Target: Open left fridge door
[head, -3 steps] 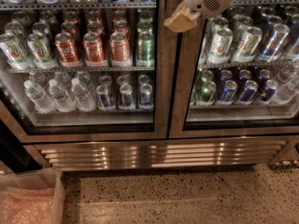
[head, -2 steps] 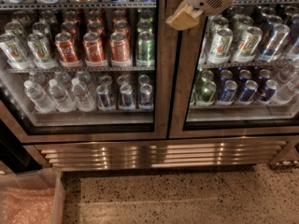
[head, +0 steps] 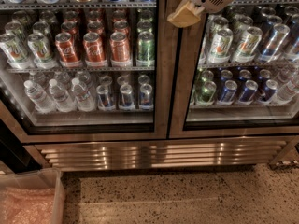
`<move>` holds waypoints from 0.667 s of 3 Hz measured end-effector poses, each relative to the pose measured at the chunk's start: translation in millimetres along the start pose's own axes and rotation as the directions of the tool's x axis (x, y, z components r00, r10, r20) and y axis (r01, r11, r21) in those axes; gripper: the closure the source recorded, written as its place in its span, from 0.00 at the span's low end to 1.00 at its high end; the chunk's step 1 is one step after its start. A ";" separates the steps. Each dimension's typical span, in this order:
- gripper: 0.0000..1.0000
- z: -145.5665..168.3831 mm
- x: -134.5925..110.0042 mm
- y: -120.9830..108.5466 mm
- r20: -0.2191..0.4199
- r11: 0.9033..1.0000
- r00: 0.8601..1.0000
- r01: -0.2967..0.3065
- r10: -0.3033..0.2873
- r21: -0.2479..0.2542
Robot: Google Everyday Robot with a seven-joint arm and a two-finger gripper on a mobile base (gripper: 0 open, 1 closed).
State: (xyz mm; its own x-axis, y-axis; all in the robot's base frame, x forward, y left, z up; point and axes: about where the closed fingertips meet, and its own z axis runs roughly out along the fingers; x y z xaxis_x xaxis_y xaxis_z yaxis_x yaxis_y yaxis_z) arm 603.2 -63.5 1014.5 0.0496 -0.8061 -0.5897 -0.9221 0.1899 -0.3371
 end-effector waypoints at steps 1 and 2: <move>1.00 0.0 0.0 0.1 0.000 1.000 1.000 0.000 0.000 0.000; 1.00 -0.4 -0.5 0.3 0.002 1.000 1.000 0.002 -0.002 -0.002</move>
Offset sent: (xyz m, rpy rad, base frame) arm -0.0625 0.0035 -0.0073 0.0142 0.0112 0.0728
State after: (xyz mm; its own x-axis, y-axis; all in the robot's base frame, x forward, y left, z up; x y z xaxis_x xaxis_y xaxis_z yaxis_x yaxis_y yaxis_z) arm 602.7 -63.3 1015.0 0.0519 -0.8056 -0.5902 -0.9230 0.1870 -0.3364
